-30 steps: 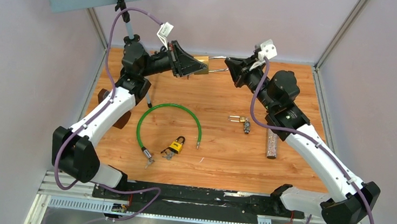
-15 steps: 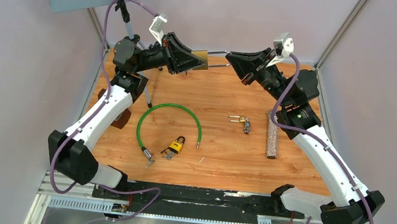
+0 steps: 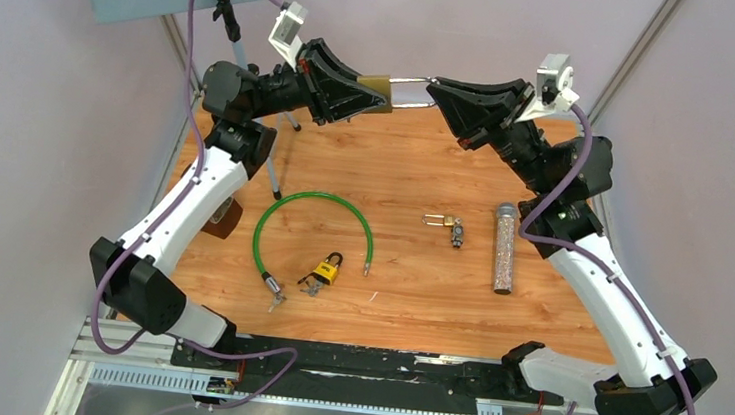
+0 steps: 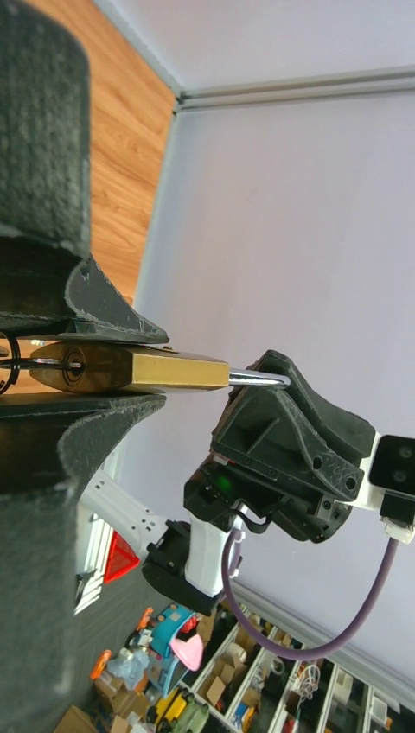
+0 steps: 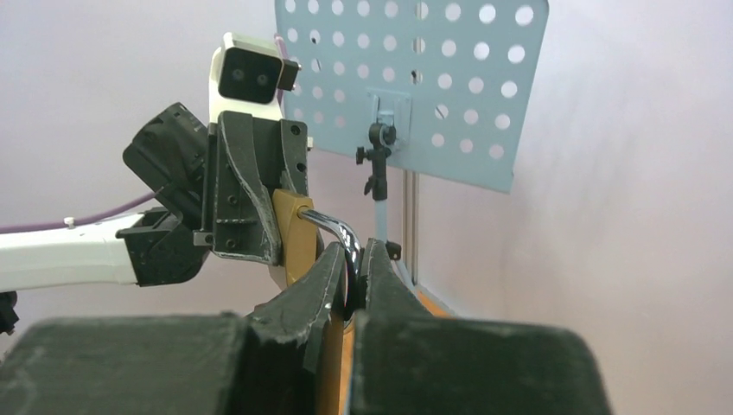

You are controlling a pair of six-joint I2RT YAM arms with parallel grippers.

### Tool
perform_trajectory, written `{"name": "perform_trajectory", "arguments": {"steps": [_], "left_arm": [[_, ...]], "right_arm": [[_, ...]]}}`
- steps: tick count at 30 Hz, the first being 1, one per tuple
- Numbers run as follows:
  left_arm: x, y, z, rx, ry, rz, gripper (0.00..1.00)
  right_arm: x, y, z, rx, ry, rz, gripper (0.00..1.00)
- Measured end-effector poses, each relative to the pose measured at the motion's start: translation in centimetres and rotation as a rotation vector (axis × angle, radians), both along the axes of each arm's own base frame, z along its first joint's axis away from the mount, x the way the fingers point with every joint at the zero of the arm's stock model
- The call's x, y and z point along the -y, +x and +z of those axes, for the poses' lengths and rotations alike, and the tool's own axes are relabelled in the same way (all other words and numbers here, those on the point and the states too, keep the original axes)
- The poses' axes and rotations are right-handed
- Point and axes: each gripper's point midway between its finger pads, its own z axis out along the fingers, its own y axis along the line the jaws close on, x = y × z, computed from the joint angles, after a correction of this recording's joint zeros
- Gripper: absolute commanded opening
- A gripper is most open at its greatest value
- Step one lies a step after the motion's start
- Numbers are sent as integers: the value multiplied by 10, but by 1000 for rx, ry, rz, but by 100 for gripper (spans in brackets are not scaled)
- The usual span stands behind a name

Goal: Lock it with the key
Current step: Lock the lock.

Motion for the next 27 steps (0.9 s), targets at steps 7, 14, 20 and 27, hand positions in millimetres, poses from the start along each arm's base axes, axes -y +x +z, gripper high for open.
{"name": "perform_trajectory", "arguments": {"steps": [7,14,20,27], "left_arm": [[9,-12,14,60,-42,-48,0],[12,-13,13,73,-59,-84,0],[11,-22,6,21,-40,-43,0],[13,-24,-35,-189,-42,18,0]], "right_arm": [[2,-14,19,80,18,30,0],[3,-18,21,112,5,29,0],[9,-23,14,32,-6,26,1],[15,-17,-30,-210,-7,21,77]]}}
